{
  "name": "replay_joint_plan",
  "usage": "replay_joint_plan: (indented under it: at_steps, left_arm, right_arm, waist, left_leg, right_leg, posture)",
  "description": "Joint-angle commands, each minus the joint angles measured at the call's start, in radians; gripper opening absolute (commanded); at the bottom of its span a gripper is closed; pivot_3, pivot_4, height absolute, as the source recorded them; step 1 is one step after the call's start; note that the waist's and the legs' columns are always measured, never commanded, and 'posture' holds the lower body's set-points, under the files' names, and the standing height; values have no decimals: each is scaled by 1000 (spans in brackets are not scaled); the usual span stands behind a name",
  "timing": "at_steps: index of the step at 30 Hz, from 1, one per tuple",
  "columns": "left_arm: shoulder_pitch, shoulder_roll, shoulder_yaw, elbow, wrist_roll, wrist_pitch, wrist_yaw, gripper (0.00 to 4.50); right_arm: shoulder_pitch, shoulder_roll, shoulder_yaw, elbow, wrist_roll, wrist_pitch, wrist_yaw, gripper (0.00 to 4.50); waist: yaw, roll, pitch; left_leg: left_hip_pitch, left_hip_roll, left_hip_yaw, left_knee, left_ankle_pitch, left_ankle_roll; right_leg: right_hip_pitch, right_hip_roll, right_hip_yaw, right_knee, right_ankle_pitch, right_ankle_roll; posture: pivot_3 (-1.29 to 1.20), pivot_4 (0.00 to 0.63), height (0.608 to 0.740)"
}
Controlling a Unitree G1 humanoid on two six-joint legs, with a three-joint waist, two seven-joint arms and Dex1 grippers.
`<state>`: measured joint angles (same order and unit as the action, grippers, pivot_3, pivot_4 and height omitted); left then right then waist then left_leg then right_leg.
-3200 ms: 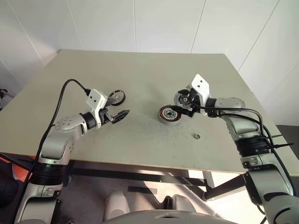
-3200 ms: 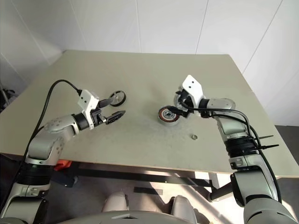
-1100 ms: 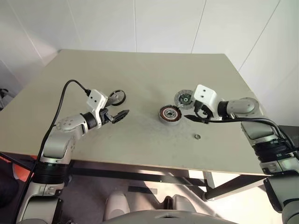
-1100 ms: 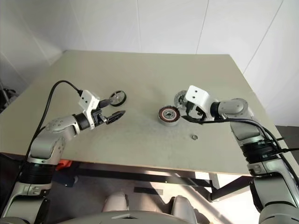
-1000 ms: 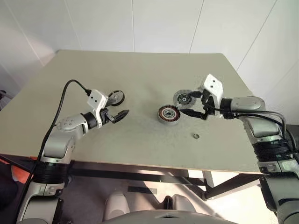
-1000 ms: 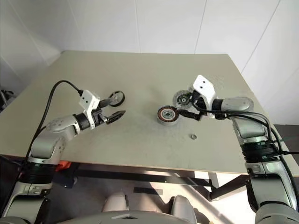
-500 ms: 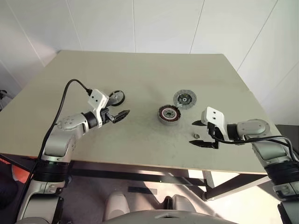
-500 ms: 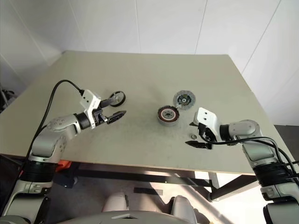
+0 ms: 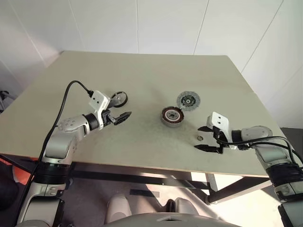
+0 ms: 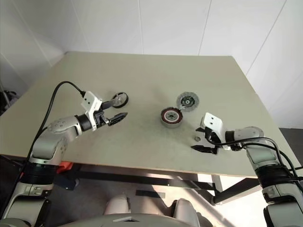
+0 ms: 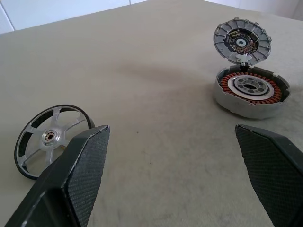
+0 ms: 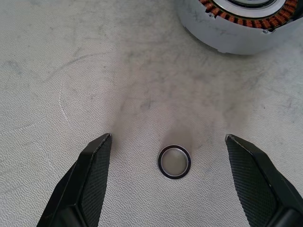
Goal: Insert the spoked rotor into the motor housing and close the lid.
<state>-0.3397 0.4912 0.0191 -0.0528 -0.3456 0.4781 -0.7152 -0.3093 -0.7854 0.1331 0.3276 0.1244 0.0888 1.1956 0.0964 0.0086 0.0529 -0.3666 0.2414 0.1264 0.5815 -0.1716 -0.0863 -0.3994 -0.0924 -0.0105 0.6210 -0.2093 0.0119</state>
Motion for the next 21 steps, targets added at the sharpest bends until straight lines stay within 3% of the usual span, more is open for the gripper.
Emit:
replay_joint_plan:
  at_steps: [1, 4, 9, 19, 21]
  left_arm:
    - [-13, 9, 6, -21, 5, -14, -1, 4483]
    - [-13, 7, 5, -20, 6, -14, 0, 4483]
    - [-15, 9, 6, -21, 6, -14, -1, 4500]
    - [-6, 14, 4, -47, 5, -5, 1, 4500]
    - [-7, 14, 3, -51, 5, -4, 2, 4500]
  right_arm:
    - [-21, -25, -18, 67, -27, -17, -10, 4316]
    - [-29, -29, -14, 102, -31, -21, -7, 4316]
    - [-41, -25, -11, 78, -23, 23, 0, 3132]
    - [-55, -10, -9, -39, -5, 184, -6, 3132]
    - [-64, -8, -9, -42, 0, 223, -4, 2534]
  waist:
    - [0, 0, 0]
    - [0, 0, 0]
    - [0, -1, -1]
    - [-1, -1, -1]
    - [-2, -1, -1]
  left_leg:
    - [0, 0, 0, 0, 0, 0]
    - [0, -1, 0, 1, 0, 1]
    - [0, -1, 0, 1, 1, 2]
    - [0, -1, 0, 0, 1, 2]
    - [0, -1, 0, 0, 1, 2]
  right_leg:
    - [0, 0, 0, 0, 0, 0]
    - [2, -1, 0, -1, 0, 0]
    - [3, -1, 0, -1, 0, 0]
    - [1, 0, 0, -1, 0, 0]
    - [1, 0, 0, -1, 0, 0]
  posture:
    - [0, 0, 740]
    - [0, 0, 740]
    - [0, 0, 740]
    - [0, 0, 740]
    - [0, 0, 740]
